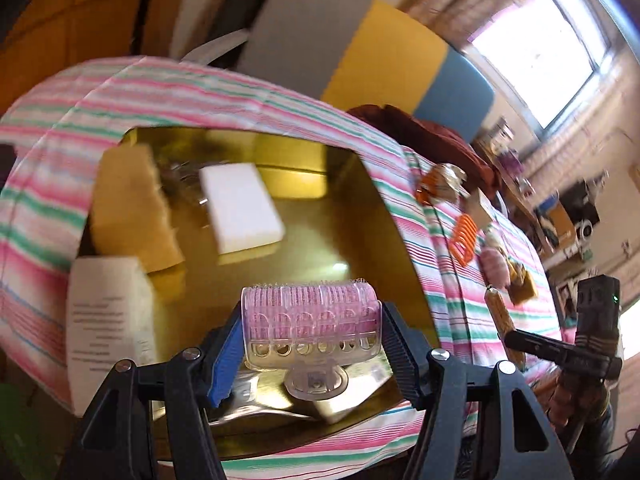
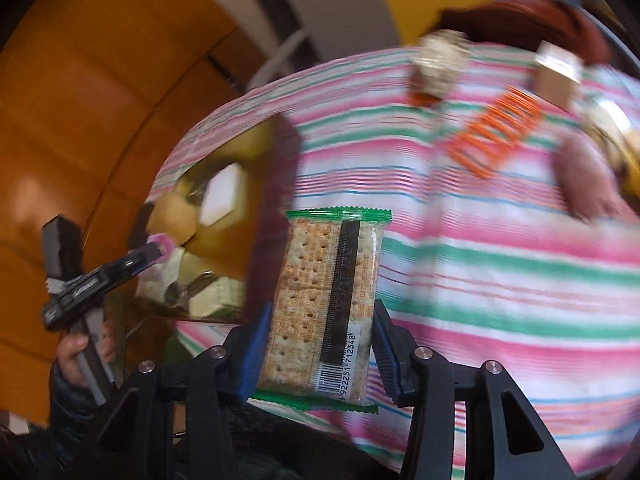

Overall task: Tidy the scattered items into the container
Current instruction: 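Carry the cracker packet and pink roller with both tools over the gold tin, then lower the crackers with the right tool while the left tool drops the roller into the tin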

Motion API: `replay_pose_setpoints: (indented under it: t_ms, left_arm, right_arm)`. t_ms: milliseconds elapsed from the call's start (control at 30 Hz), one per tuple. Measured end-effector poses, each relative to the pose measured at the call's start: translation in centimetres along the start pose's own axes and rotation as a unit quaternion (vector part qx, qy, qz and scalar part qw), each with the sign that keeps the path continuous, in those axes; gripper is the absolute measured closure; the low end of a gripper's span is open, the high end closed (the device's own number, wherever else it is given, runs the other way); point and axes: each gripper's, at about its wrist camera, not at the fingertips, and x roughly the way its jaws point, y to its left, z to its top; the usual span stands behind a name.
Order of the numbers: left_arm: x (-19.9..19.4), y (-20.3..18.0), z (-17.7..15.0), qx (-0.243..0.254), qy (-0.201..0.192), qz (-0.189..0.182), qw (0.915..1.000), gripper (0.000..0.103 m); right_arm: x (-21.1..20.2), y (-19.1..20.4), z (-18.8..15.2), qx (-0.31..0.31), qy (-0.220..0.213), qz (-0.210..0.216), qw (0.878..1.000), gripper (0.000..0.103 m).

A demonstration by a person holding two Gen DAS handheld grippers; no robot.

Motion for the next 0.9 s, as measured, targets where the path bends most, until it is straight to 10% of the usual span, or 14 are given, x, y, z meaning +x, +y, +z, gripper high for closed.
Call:
replay_pose_setpoints:
  t_ms: [900]
  left_arm:
    - [1.3,3.6,1.0,-0.011,0.013,0.051,0.9985,0.038]
  right_arm:
    - [9.6,10.2,1.1,-0.158,0.027,-0.052,0.986,0.053]
